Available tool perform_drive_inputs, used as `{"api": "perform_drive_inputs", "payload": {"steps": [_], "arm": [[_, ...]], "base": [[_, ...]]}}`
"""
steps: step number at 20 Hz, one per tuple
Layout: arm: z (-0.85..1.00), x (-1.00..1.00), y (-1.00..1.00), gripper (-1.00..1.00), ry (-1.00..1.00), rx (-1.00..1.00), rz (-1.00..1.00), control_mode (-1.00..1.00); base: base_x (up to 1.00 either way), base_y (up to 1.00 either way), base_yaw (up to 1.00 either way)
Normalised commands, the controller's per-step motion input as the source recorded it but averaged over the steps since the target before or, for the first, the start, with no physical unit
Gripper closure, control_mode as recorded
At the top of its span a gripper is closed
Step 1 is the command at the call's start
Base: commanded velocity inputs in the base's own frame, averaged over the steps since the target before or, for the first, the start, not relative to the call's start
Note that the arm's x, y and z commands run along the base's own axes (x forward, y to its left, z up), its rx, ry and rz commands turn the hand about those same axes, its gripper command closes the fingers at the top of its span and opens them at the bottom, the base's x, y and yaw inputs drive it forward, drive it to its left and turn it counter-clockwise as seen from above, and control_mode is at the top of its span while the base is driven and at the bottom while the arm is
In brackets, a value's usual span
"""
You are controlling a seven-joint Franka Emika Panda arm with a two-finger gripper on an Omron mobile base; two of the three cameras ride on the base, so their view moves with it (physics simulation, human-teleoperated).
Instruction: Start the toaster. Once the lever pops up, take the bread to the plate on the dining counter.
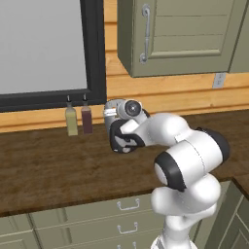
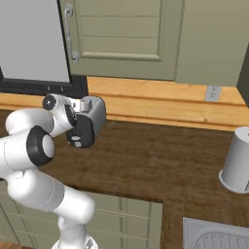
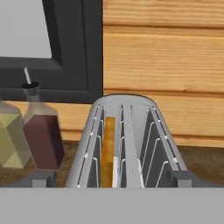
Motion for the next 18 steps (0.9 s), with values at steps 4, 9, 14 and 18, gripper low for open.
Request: {"api": "perform_drive_inputs", "payload": {"steps": [4,9,14,18], "arm": [[-0.14,0.13,0.01,-1.00,0.00,0.00,0.00,-1.00],[-0.11,0.08,0.07,-1.00,0.03,0.00,0.00,-1.00],[-0.06,0.00,0.17,-1.00,0.05,0.00,0.00,-1.00],[0.00,0.00,0.06,-1.00,0.02,0.00,-0.02,-1.00]], "base": [[0.00,0.00,0.00],[0.00,0.00,0.00],[0.00,0.00,0.00],[0.00,0.00,0.00]]}}
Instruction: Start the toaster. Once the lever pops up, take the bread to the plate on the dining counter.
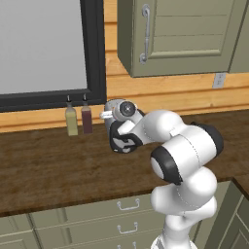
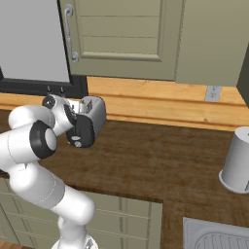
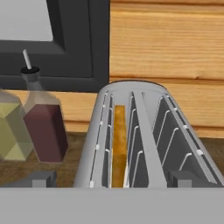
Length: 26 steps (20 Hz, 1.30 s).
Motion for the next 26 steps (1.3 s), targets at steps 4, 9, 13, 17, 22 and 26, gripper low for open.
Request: {"api": "perform_drive_inputs", "payload": {"steps": [4,9,13,17,22,26], "arm": [[0.00,0.01,-0.07,-1.00,0.00,0.00,-0.03,-1.00],[0.00,0.01,-0.10,-1.00,0.00,0.00,0.00,-1.00],[0.00,0.00,-0.08,-1.00,0.00,0.00,0.00,-1.00],[0.00,0.00,-0.01,-1.00,0.00,0.00,0.00,-1.00],[0.00,0.00,0.00,-1.00,0.00,0.00,0.00,-1.00],[0.00,0.00,0.00,-1.00,0.00,0.00,0.00,-1.00]], "base": [[0.00,0.00,0.00],[0.00,0.00,0.00],[0.00,0.00,0.00],[0.00,0.00,0.00],[0.00,0.00,0.00],[0.00,0.00,0.00]]}}
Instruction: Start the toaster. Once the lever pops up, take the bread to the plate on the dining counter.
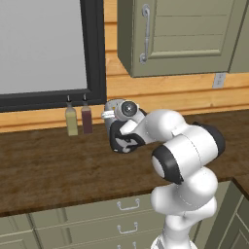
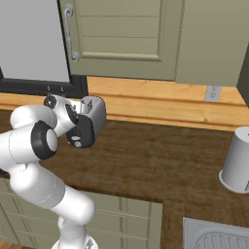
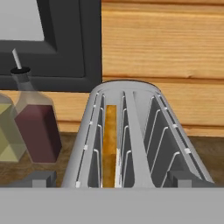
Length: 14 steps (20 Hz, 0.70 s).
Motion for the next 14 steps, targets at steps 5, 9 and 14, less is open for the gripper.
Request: {"api": "perform_drive_inputs", "payload": {"steps": [5,9,14], "arm": [[0.00,0.00,0.00,-1.00,0.00,0.00,0.00,-1.00],[0.00,0.00,0.00,-1.00,0.00,0.00,0.00,-1.00],[0.00,0.00,0.00,-1.00,0.00,0.00,0.00,-1.00]], "base": [[0.00,0.00,0.00],[0.00,0.00,0.00],[0.00,0.00,0.00]]}}
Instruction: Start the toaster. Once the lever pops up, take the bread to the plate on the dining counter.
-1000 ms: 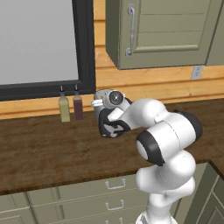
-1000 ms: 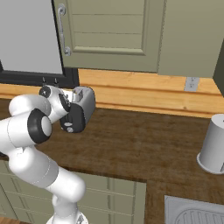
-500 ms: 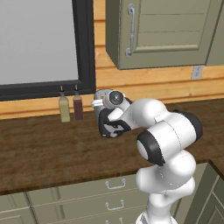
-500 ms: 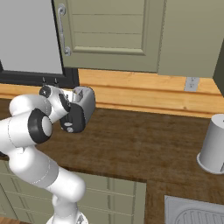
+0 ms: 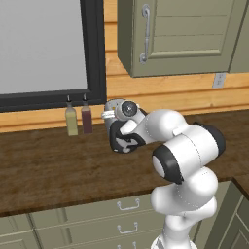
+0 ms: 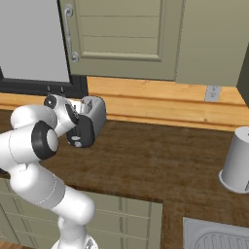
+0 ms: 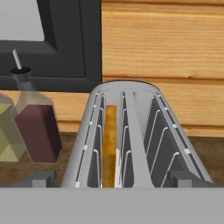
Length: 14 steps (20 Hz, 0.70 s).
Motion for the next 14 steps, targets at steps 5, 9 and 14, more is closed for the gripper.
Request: {"api": "perform_drive_inputs", "payload": {"steps": [5,9,14], "arm": [[0.00,0.00,0.00,-1.00,0.00,0.00,0.00,-1.00],[0.00,0.00,0.00,-1.00,0.00,0.00,0.00,-1.00],[0.00,0.00,0.00,-1.00,0.00,0.00,0.00,-1.00]], "base": [[0.00,0.00,0.00],[0.00,0.00,0.00],[0.00,0.00,0.00]]}}
